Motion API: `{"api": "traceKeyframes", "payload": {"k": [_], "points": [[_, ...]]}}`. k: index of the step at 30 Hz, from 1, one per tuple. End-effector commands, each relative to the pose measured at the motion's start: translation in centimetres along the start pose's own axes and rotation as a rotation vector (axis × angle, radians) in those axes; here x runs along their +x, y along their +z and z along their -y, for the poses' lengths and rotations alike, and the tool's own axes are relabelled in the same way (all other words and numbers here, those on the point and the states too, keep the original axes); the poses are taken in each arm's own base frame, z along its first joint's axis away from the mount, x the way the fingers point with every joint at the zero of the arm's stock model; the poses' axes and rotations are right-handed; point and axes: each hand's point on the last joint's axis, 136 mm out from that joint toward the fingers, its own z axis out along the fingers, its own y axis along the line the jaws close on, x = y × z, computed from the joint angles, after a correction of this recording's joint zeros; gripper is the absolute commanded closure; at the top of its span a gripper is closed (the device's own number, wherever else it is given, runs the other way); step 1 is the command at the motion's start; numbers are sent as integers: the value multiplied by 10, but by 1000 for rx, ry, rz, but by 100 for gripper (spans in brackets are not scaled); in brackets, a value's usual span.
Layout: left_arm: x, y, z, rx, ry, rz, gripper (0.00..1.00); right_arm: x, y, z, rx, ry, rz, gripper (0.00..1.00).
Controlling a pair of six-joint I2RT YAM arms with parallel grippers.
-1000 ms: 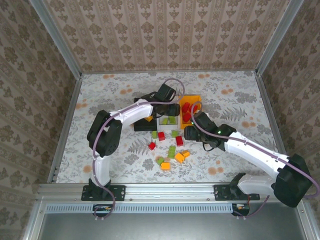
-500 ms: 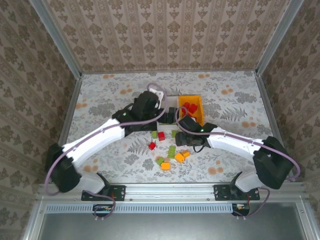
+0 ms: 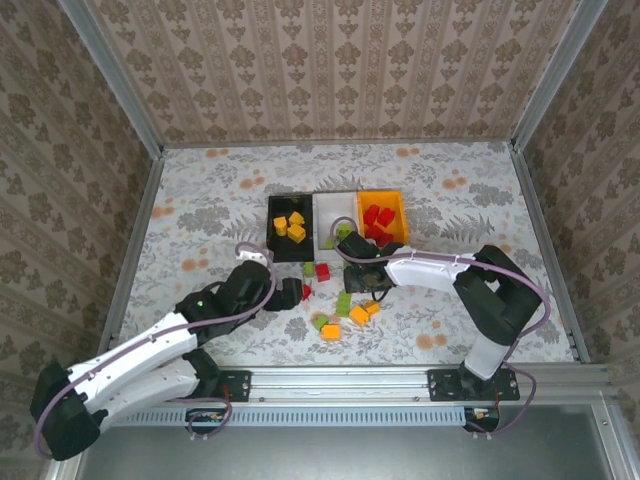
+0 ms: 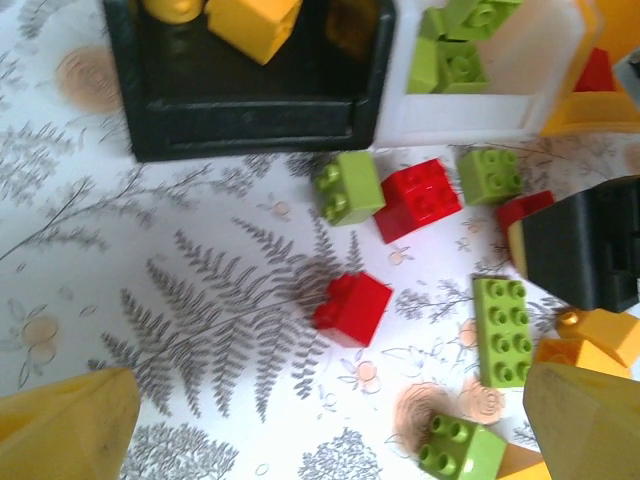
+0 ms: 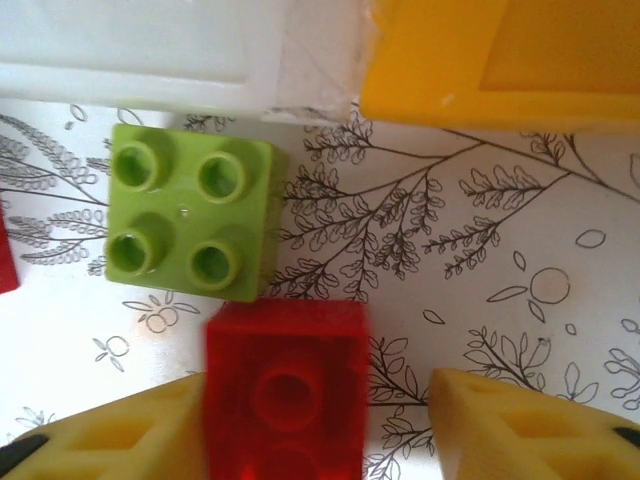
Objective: Sort the legos into containers by color
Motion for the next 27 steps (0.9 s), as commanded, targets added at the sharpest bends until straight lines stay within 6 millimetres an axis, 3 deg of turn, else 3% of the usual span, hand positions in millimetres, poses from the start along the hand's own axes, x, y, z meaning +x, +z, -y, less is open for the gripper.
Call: {"api": "traceKeyframes", "payload": {"k": [1, 6, 10, 14, 17, 19, 23, 27], "points": [[12, 3, -21, -62, -81, 11, 0, -3, 0, -1, -1, 17, 14, 52], [25, 10, -33, -80, -103, 4, 0, 0, -10, 3, -18, 22, 33, 68], [29, 13, -34, -71, -106, 0, 0, -10, -43, 7, -44, 19, 91, 72], [30, 12, -31, -56, -101, -9, 0, -39, -85, 16, -62, 35, 192, 73], [28, 11, -30, -55, -99, -10, 0, -68, -101, 32, -29, 74, 242, 72], [28, 11, -29, -53, -98, -13, 0, -85, -98, 43, 9, 106, 244, 72], [27, 10, -26, -42, -91, -15, 0, -115, -74, 59, 99, 155, 223, 71], [26, 9, -24, -37, -71, -25, 0, -137, -51, 64, 155, 170, 201, 71]]}}
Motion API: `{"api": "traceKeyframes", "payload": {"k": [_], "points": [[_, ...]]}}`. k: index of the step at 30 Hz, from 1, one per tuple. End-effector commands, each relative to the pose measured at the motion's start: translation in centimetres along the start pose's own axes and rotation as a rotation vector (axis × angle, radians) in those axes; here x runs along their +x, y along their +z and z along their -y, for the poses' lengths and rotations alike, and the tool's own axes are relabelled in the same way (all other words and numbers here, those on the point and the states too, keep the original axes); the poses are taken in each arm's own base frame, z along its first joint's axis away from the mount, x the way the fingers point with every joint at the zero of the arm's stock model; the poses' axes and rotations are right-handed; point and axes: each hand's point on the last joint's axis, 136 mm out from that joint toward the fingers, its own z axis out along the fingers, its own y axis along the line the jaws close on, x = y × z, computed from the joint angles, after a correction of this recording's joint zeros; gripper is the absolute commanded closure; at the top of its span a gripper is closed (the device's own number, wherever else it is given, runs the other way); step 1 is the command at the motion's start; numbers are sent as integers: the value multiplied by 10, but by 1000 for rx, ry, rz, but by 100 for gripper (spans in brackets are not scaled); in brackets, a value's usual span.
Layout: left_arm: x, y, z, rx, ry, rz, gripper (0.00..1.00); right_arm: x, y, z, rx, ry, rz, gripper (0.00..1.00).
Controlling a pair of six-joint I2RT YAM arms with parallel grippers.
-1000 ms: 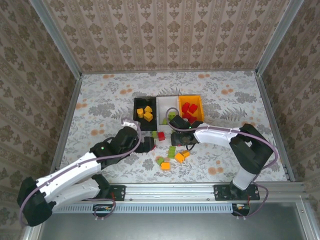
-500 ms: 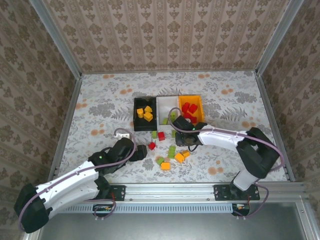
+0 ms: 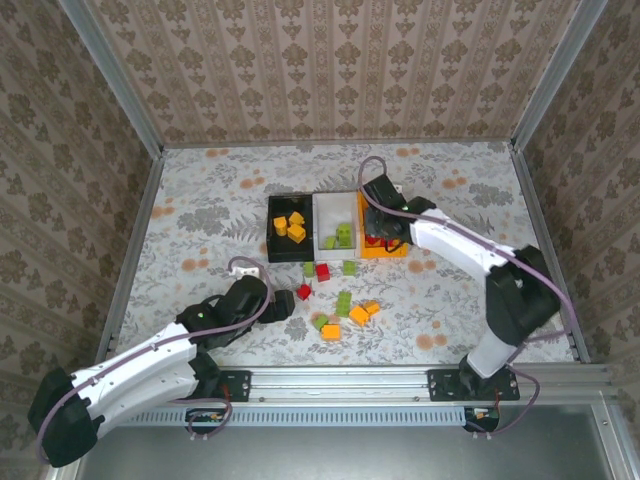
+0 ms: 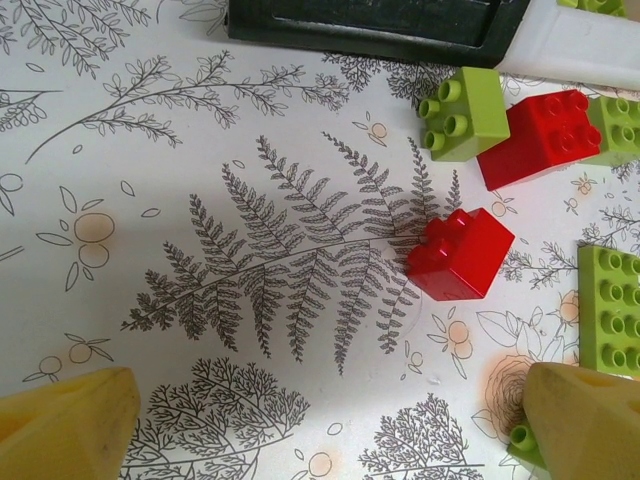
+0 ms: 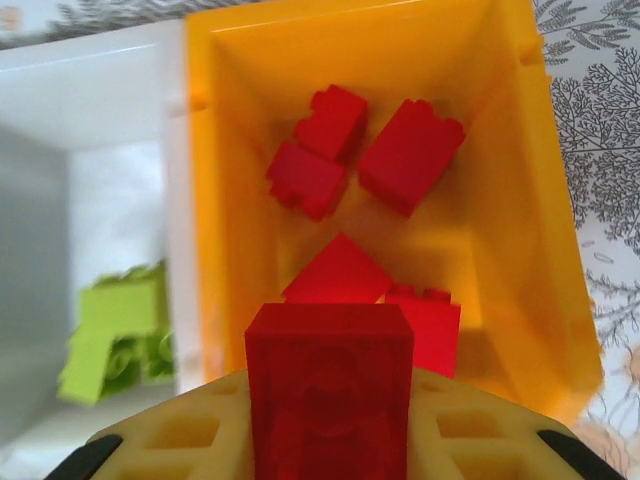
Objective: Sort the legos into containers by color
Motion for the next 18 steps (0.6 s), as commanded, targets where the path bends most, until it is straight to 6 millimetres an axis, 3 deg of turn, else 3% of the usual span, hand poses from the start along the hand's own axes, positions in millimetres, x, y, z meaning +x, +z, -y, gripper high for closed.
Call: {"api": "traceKeyframes", "payload": {"k": [1, 5, 7, 9, 13, 18], "points": [[-10, -5, 9, 28, 10, 12, 0, -4, 17, 10, 94, -30, -26, 70], [-11, -3, 17, 49, 43, -8, 0, -14, 32, 6, 102, -23, -33, 60], [-12, -1, 22, 62, 70, -25, 0, -17, 33, 2, 89, -16, -36, 42], [-13, 3, 28, 69, 98, -46, 0, -20, 28, -5, 53, -12, -29, 32], [-16, 17, 41, 70, 162, -104, 2, -21, 6, -13, -5, -7, 6, 27], [-11, 47, 52, 31, 212, -200, 7, -8, -19, -12, -48, -9, 27, 26]]}}
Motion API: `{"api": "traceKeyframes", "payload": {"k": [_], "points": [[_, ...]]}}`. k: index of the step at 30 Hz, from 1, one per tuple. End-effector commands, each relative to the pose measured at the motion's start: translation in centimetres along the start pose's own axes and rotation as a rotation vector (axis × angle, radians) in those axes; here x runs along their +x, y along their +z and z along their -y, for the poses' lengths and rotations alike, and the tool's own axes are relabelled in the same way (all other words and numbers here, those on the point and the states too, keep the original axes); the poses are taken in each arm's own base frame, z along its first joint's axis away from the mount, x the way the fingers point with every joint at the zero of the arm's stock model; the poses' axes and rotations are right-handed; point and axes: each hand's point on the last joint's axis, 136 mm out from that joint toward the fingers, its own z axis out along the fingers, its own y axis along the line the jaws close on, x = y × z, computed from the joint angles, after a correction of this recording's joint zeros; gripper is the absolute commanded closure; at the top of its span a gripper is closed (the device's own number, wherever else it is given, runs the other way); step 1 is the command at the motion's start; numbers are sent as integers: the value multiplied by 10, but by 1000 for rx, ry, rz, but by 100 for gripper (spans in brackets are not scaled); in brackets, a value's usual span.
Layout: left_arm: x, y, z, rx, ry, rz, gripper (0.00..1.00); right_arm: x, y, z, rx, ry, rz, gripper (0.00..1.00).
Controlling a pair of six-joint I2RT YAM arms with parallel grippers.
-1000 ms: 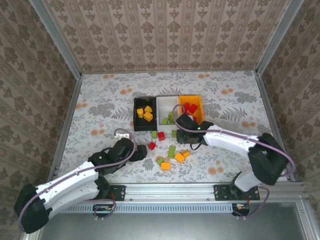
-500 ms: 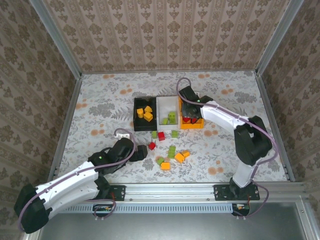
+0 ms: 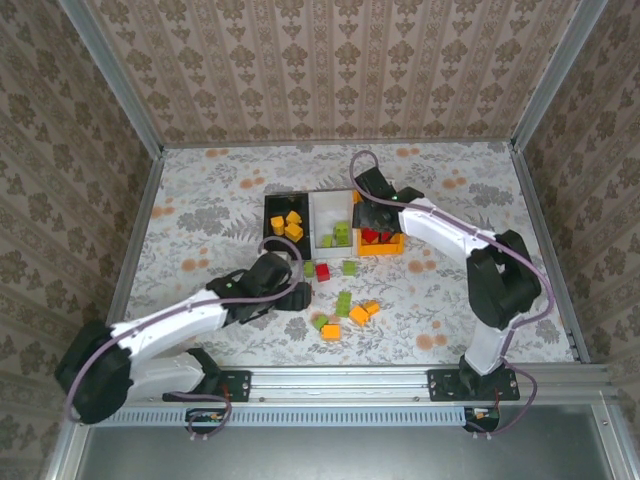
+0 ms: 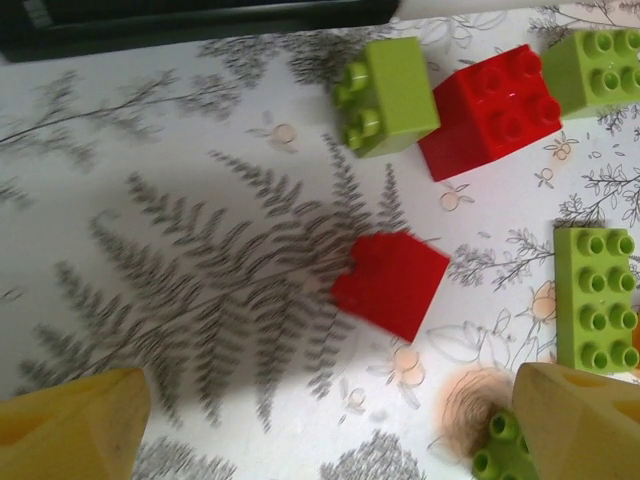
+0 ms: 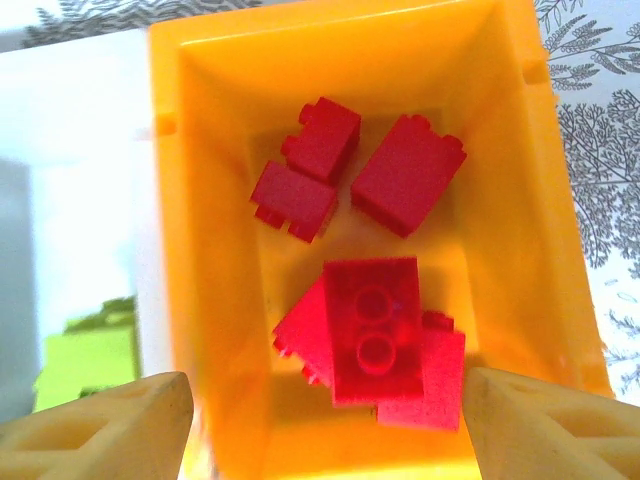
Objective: Sort the legos into containers by color
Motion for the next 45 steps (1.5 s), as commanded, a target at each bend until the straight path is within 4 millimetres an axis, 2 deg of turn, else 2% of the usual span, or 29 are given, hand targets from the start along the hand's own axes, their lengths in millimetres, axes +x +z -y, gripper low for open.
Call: {"api": "traceKeyframes", "payload": {"k": [1, 6, 8, 13, 20, 24, 26, 29, 33, 36, 39, 41, 45], "points": [[-6, 14, 12, 21, 64, -29, 8, 4, -28, -2, -55, 15, 36, 27], [-13, 37, 14, -27, 110, -62, 16, 17, -51, 13, -78, 51, 54, 27], [-12, 45, 14, -45, 126, -81, 21, 16, -60, 13, -108, 72, 85, 27], [-6, 55, 18, -67, 160, -116, 38, 19, -82, 24, -132, 96, 123, 26], [0, 47, 26, -67, 179, -121, 60, 20, -92, 36, -118, 108, 151, 26], [-11, 30, 38, -35, 182, -88, 71, 26, -94, 47, -100, 130, 160, 26], [-26, 18, 52, 1, 192, -53, 72, 32, -93, 54, -89, 142, 159, 26], [-63, -1, 85, 79, 215, 21, 72, 43, -90, 64, -77, 161, 155, 26], [-113, -4, 132, 176, 241, 89, 72, 59, -85, 75, -50, 174, 137, 26], [-146, 9, 159, 212, 256, 120, 72, 72, -83, 86, -19, 177, 115, 26], [-177, 28, 176, 218, 265, 147, 72, 82, -82, 93, -14, 188, 106, 26], [-195, 40, 183, 214, 268, 158, 72, 87, -82, 96, -12, 192, 100, 26], [-216, 71, 190, 162, 289, 159, 71, 94, -83, 100, -12, 195, 95, 26]]}}
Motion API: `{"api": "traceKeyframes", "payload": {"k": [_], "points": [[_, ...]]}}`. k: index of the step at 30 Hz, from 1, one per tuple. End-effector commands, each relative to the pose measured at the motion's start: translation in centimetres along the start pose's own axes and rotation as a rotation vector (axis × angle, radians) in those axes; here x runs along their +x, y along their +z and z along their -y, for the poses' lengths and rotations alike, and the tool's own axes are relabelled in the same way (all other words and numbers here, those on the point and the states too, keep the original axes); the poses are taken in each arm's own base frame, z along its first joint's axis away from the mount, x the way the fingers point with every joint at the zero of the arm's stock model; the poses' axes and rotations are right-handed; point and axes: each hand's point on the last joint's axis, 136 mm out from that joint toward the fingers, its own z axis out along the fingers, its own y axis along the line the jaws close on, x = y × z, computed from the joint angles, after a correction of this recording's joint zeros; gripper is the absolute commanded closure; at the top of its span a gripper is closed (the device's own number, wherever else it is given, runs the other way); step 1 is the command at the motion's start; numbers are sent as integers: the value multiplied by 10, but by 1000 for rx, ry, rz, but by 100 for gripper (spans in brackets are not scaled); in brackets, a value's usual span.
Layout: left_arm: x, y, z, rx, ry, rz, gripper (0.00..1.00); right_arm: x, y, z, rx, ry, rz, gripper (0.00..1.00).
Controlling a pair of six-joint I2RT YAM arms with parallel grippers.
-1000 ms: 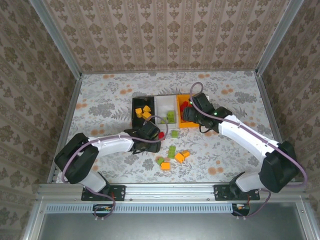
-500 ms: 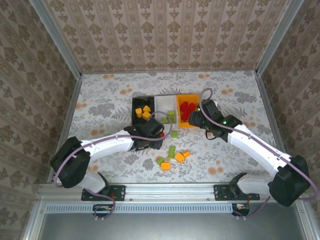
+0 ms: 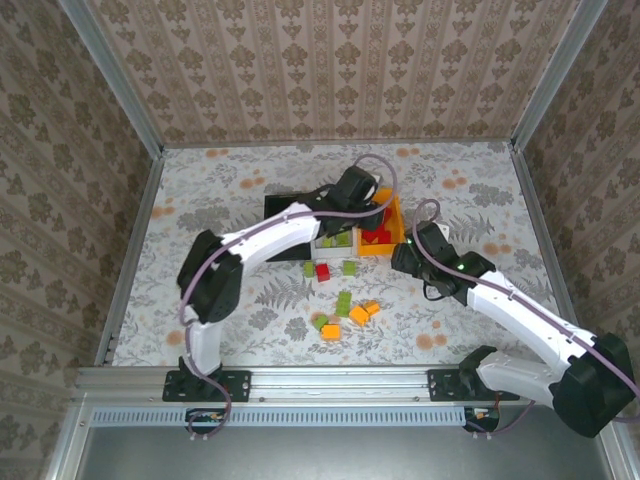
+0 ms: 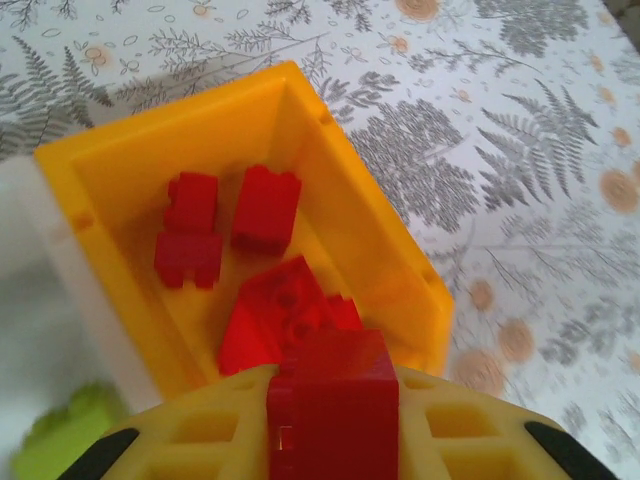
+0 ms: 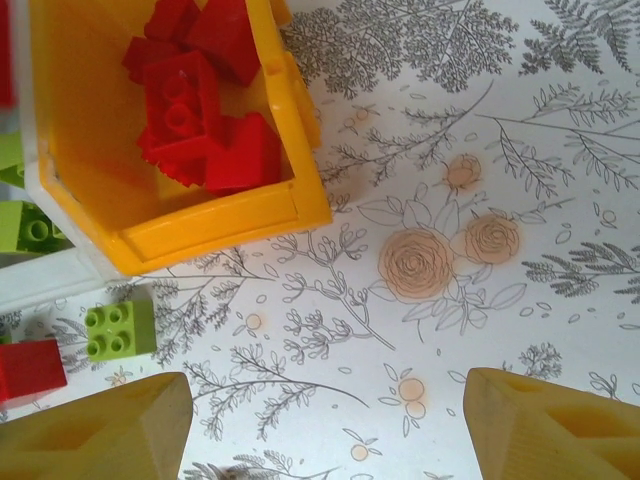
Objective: Sort the legos into containers by color
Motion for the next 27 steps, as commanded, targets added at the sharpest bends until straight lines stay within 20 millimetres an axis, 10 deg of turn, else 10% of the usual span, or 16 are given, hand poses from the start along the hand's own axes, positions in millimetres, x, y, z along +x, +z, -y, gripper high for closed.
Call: {"api": "traceKeyframes", "payload": {"k": [1, 11, 20, 27], "points": [[-14, 14, -4, -35, 46, -10, 70, 3, -4, 12, 29, 18, 9, 26], [-38, 25, -1, -27, 10, 12, 36, 11, -4, 8, -4, -2, -19, 26], [-54, -53, 21, 85, -39, 154, 0, 20, 6, -26, -136, -80, -70, 24], [-1, -123, -8, 31, -89, 218, 0, 38, 25, -73, -165, -193, -111, 23]]}}
